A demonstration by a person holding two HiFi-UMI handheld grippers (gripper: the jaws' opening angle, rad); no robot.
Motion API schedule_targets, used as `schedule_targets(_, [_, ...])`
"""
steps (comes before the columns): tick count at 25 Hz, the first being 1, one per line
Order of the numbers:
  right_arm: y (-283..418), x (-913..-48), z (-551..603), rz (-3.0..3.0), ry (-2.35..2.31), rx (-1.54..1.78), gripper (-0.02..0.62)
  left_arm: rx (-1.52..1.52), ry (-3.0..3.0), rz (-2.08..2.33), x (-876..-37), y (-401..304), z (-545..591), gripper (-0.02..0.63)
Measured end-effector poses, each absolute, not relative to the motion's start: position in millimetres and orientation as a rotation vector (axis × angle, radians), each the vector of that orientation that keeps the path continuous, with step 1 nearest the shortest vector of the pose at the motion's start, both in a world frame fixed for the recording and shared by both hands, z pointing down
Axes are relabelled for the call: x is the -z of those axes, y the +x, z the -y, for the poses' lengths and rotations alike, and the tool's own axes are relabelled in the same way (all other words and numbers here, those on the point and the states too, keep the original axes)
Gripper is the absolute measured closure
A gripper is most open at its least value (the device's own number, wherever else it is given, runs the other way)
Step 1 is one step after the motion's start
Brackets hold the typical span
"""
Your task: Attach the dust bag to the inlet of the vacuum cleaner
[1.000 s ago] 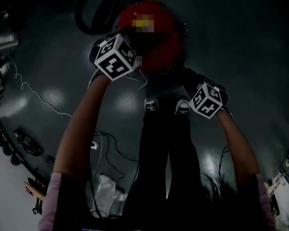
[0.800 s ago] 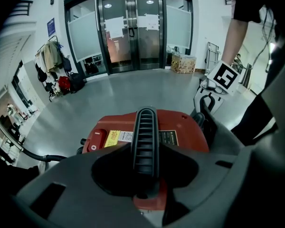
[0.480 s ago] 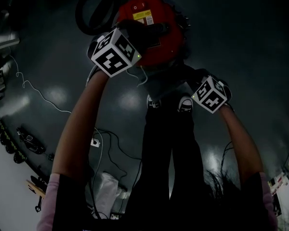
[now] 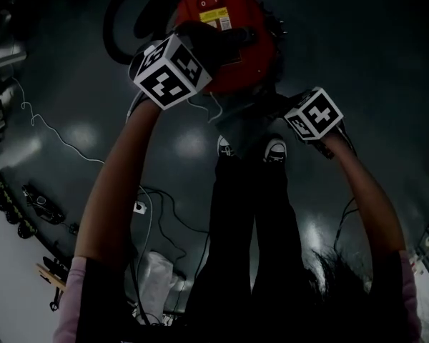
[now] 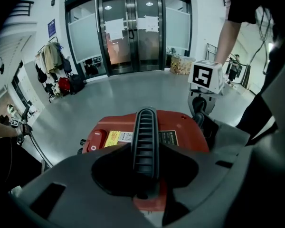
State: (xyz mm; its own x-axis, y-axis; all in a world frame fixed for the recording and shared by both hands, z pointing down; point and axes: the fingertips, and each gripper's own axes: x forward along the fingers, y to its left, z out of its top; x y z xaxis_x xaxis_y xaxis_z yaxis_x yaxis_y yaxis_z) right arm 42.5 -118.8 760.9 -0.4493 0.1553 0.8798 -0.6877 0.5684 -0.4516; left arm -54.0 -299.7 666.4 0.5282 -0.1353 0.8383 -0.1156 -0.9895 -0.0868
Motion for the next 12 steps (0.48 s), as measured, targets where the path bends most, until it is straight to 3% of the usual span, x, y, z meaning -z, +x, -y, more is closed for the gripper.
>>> schedule_targets(3, [43, -757, 118, 1.741, 0.481, -1.134, 0.551, 1.499, -2.731, -0.220, -665, -55, 300, 0.462])
schedule_targets(12, [34, -744, 121, 1.769, 0.196, -0.491, 0.524, 1.475, -2.758, -0.205, -670, -55, 300, 0.462])
